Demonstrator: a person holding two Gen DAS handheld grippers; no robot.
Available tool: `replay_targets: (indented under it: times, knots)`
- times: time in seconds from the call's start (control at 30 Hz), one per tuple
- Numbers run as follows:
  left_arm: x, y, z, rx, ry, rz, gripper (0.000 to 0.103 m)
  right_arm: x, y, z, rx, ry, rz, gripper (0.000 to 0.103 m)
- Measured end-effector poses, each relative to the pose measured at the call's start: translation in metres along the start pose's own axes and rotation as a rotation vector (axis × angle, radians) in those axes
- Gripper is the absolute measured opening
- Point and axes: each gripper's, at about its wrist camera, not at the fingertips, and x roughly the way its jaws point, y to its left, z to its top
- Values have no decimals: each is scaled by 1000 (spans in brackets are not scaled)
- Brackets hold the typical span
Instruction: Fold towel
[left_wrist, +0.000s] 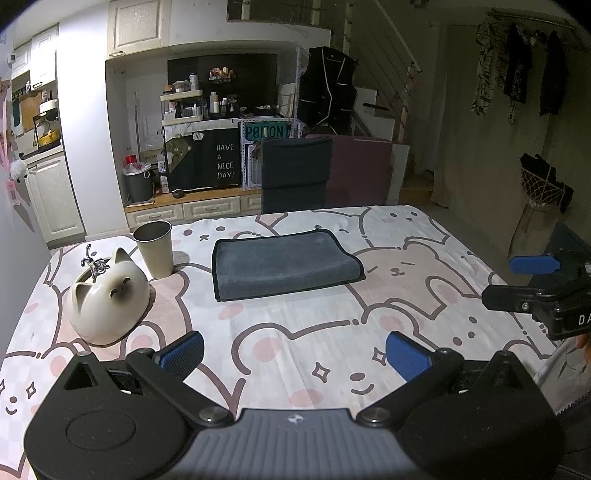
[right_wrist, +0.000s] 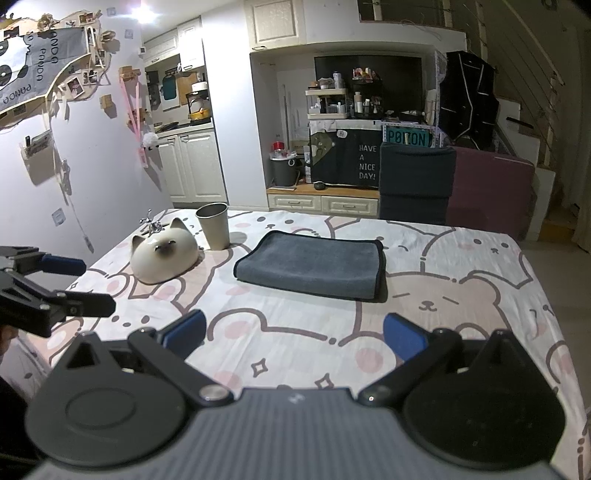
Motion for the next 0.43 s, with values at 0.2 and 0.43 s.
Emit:
replay_targets:
  times: [0.2,0.43]
  knots:
    - [0,0,0,0,-1,-2,103,0,0,0,0,0,0,103]
    - [-1,2,3,-8,-3,2,103,0,0,0,1,0,0,103]
